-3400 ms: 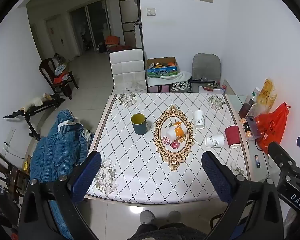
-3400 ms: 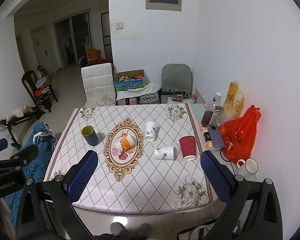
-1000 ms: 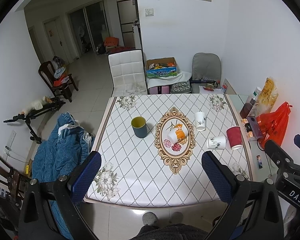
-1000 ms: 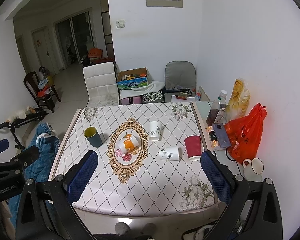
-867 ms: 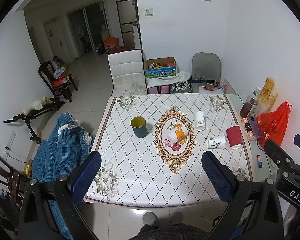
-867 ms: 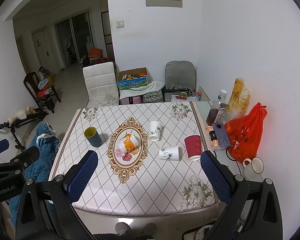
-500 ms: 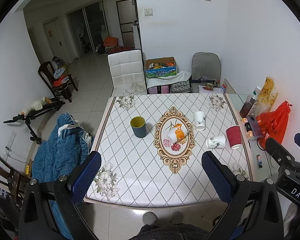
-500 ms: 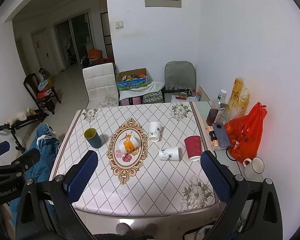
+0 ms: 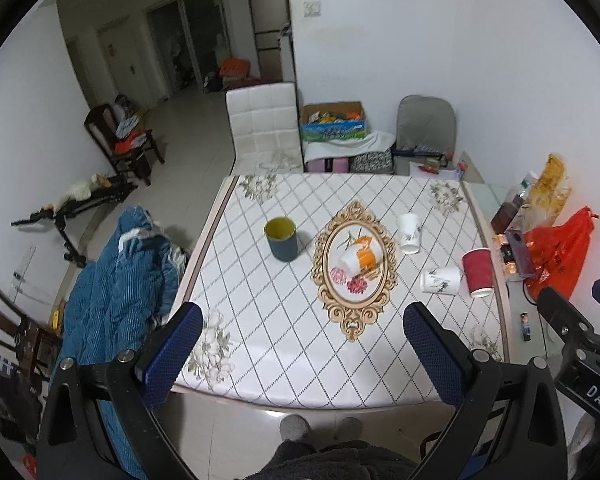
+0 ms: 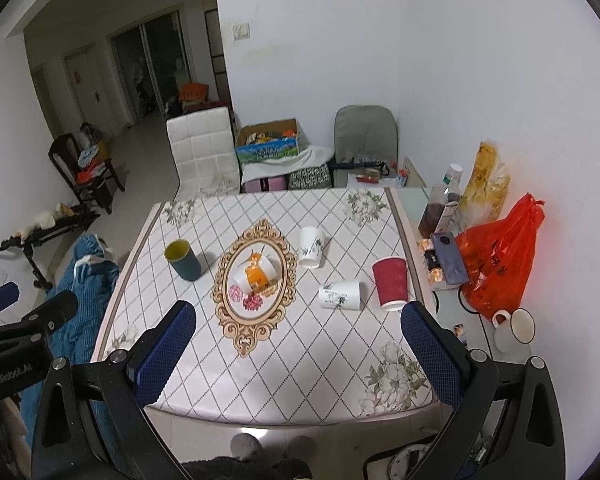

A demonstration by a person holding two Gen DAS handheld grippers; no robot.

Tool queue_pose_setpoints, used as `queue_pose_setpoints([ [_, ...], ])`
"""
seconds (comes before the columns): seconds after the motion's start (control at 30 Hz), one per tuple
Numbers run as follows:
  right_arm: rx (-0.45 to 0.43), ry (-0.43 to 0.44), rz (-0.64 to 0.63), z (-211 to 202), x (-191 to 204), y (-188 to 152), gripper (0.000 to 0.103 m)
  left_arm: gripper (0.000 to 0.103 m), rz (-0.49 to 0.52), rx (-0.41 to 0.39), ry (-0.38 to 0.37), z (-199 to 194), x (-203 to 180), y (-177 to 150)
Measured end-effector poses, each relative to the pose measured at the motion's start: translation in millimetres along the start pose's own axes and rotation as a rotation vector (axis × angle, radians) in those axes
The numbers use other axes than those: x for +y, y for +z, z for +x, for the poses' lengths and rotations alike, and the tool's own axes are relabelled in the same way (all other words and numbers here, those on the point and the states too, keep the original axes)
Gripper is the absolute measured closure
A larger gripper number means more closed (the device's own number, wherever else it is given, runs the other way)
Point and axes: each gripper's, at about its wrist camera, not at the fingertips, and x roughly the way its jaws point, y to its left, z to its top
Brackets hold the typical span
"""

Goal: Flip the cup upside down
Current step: 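Move the left gripper toward the upright dark green cup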

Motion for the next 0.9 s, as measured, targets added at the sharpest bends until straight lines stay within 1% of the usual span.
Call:
queue_pose_setpoints([
  [0.23, 0.092, 0.028, -0.014, 49.6, -9.1, -9.5, 0.000, 0.000, -0.025, 0.060, 0.081, 44.1, -2.4, -7.8],
  [0.5, 0.229, 0.037, -0.012, 123.5, -10.6, -31.8, 0.000, 0.000, -0.031, 0.137, 0.138, 109.8, 10.9, -10.5],
  [0.63, 0.308, 0.037, 0.013, 157.8, -8.6, -43.8, 0.000, 0.000, -0.025, 0.154, 0.146, 142.1, 21.4, -5.2],
  [0.7, 0.330, 0.027, 0.024, 175.0, -6.0, -49.2, 0.000, 0.000, -0.013, 0.163, 0.145, 159.6, 27.6, -1.1],
  [0.9, 0.397, -0.005, 0.030, 218.5, 17.3, -57.5, 0.000, 0.000, 0.015, 0.231, 0.139, 222.6, 47.3, 12.2],
])
